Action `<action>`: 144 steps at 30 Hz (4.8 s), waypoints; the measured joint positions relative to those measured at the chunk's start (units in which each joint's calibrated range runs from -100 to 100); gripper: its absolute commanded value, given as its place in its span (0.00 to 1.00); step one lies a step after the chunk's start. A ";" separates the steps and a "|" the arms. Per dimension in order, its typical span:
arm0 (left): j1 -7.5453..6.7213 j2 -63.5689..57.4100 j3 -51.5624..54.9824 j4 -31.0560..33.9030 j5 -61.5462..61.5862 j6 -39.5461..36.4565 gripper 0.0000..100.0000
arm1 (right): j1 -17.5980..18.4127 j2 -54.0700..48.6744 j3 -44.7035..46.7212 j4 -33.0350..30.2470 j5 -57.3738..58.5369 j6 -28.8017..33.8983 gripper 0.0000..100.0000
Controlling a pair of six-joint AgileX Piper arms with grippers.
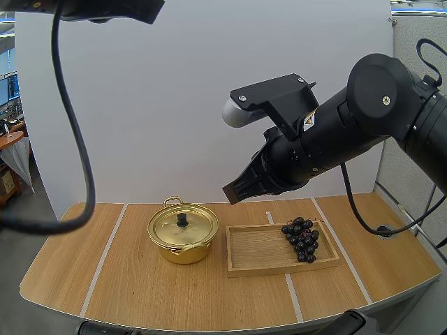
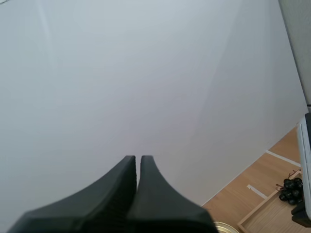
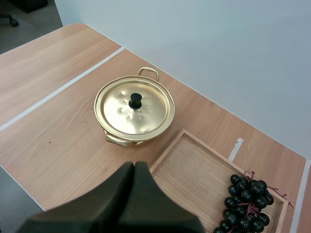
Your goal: Open the pot, put the pineapple inside, and close it
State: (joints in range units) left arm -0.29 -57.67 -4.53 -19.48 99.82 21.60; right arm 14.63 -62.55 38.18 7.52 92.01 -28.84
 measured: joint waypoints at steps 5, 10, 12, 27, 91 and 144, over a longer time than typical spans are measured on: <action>0.00 -1.82 1.19 0.00 0.00 -0.72 0.00 | 0.00 0.00 0.00 0.24 0.00 0.00 0.00; 0.00 -7.03 8.32 -0.50 -0.01 -1.22 0.00 | -0.12 -0.61 0.00 0.58 -2.73 0.42 0.00; 0.00 -9.38 11.99 -0.64 -0.01 -1.35 0.00 | -0.84 -2.48 0.00 0.39 -7.32 1.66 0.00; 0.00 -24.65 35.74 -0.74 -32.48 -12.79 0.00 | -4.85 -17.47 0.00 -16.09 -22.52 18.73 0.00; 0.00 -37.24 104.40 -0.74 -84.10 -17.25 0.00 | -14.63 -37.06 61.82 -12.67 -65.02 24.67 0.00; 1.28 -41.96 104.40 10.73 -71.89 -33.54 0.00 | -14.63 -37.06 61.82 -12.67 -60.88 22.44 0.00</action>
State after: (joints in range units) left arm 0.99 -99.63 99.87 -8.75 27.93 -11.94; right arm 0.00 -99.60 100.00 -5.15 31.13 -6.40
